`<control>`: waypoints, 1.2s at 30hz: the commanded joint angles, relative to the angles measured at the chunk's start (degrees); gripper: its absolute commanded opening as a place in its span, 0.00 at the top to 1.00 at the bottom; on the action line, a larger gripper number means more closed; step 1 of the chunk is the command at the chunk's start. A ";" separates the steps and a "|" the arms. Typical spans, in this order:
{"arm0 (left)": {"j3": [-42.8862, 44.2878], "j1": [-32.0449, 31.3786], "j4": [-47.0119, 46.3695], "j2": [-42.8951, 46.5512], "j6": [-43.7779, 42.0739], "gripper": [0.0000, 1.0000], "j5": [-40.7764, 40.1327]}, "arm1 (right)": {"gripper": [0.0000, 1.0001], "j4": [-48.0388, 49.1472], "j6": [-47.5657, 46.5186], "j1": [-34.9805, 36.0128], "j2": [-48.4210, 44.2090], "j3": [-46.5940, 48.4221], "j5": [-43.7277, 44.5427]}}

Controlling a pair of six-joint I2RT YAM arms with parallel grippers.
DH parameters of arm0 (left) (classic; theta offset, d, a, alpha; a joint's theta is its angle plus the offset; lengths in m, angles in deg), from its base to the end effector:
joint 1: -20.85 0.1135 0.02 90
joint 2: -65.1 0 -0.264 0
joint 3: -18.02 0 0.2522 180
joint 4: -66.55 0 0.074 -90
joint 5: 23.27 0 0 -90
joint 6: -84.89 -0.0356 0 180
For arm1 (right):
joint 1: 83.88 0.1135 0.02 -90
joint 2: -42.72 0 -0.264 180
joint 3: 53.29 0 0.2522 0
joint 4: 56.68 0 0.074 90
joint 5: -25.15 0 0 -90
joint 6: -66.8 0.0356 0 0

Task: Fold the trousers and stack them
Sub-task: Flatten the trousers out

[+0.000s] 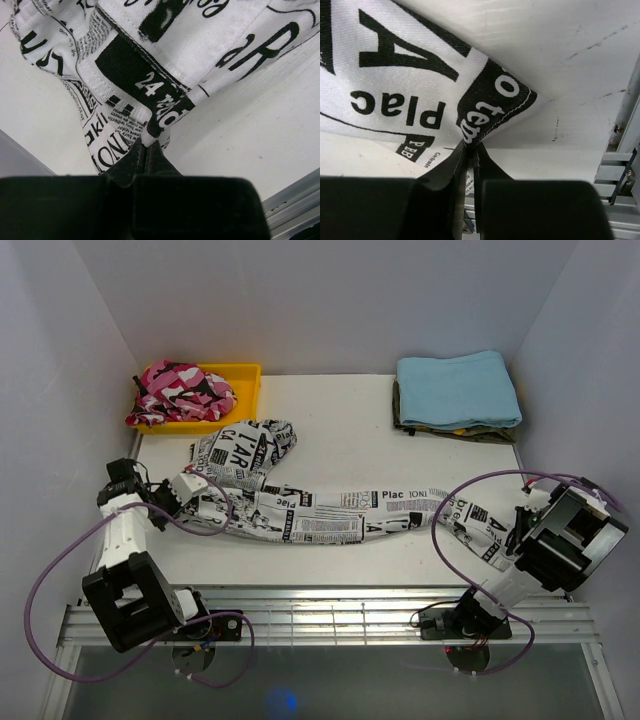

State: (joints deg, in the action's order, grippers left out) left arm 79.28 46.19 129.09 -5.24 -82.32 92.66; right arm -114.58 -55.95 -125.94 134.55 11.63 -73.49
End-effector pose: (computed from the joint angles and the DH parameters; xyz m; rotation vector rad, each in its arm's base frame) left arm 0.1998 0.0774 0.2217 1.2206 2.2890 -0.0462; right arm 0.1990 -0.1723 0.1545 0.2314 2.9677 0.0967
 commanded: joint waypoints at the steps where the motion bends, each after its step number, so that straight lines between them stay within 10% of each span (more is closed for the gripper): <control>1: 3.81 0.23 -0.87 -0.32 4.34 1.00 1.14 | 0.92 3.54 -6.17 -0.47 5.37 0.68 1.08; 11: 12.44 5.59 1.15 0.47 -0.65 1.00 3.24 | 0.92 -6.66 -24.62 -2.41 2.13 23.90 -2.87; 27: -6.80 27.56 2.73 -3.83 -31.86 1.00 -2.37 | 0.91 2.73 -39.66 -0.22 1.60 3.34 8.37; 32: -3.93 29.06 5.25 -3.75 -28.27 0.34 1.74 | 0.18 -3.83 -37.83 3.73 1.16 10.35 4.88; 36: 8.89 28.36 12.74 -3.74 -23.45 0.19 13.33 | 0.12 -10.52 -32.74 8.03 2.56 22.47 -3.80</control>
State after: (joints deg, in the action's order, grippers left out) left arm 78.47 74.93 137.70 -9.94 -108.77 94.87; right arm -121.62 -91.62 -121.11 137.00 24.94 -70.26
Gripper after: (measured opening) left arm 0.785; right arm 0.875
